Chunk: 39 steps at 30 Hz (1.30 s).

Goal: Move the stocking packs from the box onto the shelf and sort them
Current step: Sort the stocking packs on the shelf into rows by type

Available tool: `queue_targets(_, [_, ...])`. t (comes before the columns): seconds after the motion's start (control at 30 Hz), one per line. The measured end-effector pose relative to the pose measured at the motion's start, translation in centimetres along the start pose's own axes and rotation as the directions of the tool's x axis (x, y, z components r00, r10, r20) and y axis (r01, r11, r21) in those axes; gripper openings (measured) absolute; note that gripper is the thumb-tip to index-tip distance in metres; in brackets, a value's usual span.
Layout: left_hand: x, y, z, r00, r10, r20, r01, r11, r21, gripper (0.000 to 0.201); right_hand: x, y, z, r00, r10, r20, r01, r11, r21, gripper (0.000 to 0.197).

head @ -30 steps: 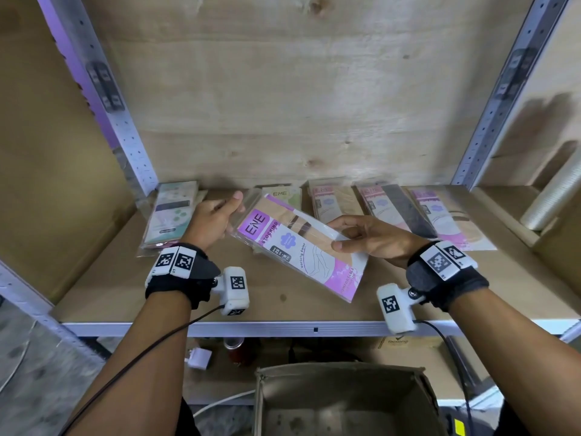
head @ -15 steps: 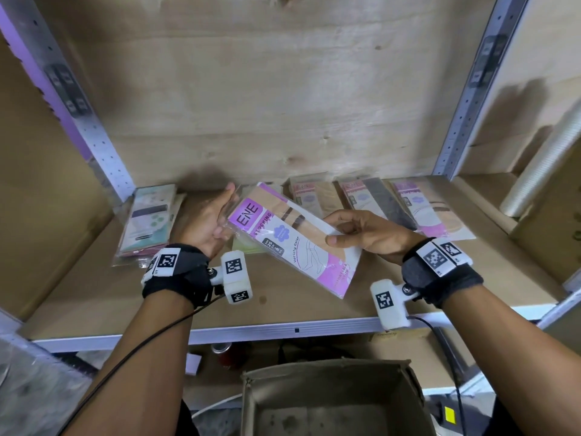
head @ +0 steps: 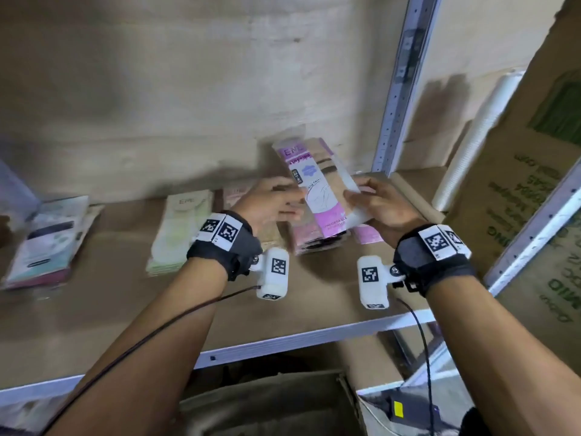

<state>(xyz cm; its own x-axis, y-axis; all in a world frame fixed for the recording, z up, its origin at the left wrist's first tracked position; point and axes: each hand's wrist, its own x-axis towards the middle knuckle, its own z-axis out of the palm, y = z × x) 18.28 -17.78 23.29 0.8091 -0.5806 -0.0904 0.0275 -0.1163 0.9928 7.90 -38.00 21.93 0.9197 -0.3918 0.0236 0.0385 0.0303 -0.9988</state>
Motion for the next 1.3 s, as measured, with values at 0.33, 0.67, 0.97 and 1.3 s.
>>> queue_targets(0.33, [7.2, 1.1, 9.3, 0.996, -0.024, -0.086, 0.057, 0.917, 0.394, 0.026, 2.0, 0.9, -6.3, 0.968, 0.152, -0.2, -0.23, 0.859, -0.458, 0.031])
queue_targets(0.67, [10.4, -0.1, 13.6, 0.971, -0.026, -0.239, 0.214, 0.544, 0.812, 0.058, 2.7, 2.0, -7.2, 0.941, 0.144, -0.305, -0.317, 0.686, -0.655, 0.036])
queue_targets(0.97, [12.0, -1.1, 14.8, 0.96, 0.121, -0.251, 0.188, 0.385, 0.904, 0.018, 2.9, 2.4, -7.0, 0.929, 0.185, -0.321, -0.361, 0.644, -0.674, 0.041])
queue_targets(1.3, [11.0, -0.3, 15.4, 0.963, 0.201, -0.179, 0.134, 0.221, 0.966, 0.02, 2.6, 2.3, -6.7, 0.913, 0.171, -0.371, -0.401, 0.548, -0.734, 0.071])
